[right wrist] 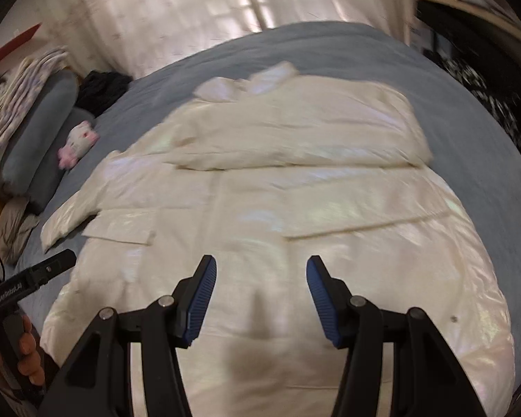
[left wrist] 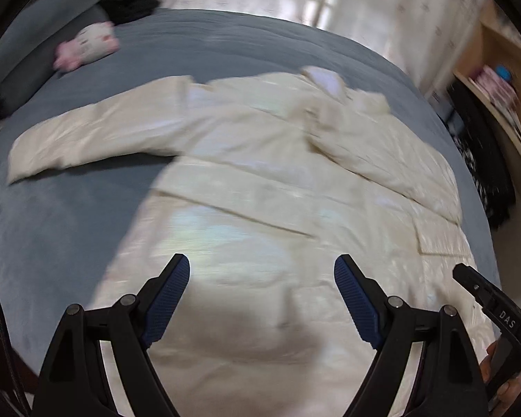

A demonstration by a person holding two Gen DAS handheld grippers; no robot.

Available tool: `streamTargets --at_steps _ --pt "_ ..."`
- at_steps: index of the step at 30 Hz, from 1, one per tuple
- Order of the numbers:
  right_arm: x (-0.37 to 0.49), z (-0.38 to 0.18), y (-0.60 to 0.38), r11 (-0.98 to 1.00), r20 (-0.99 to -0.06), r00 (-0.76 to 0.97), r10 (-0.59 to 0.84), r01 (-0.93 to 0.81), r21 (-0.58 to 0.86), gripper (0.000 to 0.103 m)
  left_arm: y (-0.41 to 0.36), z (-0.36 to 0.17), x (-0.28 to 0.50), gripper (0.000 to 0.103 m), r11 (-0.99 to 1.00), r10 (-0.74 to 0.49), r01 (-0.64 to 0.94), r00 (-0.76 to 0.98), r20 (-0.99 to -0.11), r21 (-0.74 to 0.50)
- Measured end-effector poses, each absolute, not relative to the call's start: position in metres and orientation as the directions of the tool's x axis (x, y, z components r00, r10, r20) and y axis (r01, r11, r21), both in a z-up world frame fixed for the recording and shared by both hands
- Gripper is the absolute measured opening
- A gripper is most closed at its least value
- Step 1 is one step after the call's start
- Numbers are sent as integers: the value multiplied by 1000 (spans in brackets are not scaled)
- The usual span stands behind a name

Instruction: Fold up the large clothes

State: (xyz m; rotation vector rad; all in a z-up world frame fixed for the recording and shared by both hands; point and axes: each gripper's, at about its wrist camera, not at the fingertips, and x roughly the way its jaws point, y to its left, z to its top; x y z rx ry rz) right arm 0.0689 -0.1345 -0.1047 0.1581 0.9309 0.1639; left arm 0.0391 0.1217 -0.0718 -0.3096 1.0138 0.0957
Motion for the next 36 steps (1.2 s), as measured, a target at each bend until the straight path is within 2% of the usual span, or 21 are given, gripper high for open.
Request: streamTargets --at_steps 6,14,22,30,36 --pt "76 -87 -67 968 -767 592 248 -191 166 54 199 -63 19 84 928 12 -314 562 -827 -200" --pt "89 -82 21 941 -749 591 300 -314 129 54 302 -75 1 84 852 26 -436 590 -807 -291" --pt "112 -87 101 917 -737 596 320 -390 83 54 386 -108 2 84 733 -67 -459 687 -724 -503" --pt "144 -110 173 897 -733 599 322 -441 33 54 445 -148 27 84 619 -79 -476 754 -652 -625" --pt "176 -128 206 903 -739 596 314 -429 37 43 464 -182 59 84 571 -77 -525 732 -677 -632"
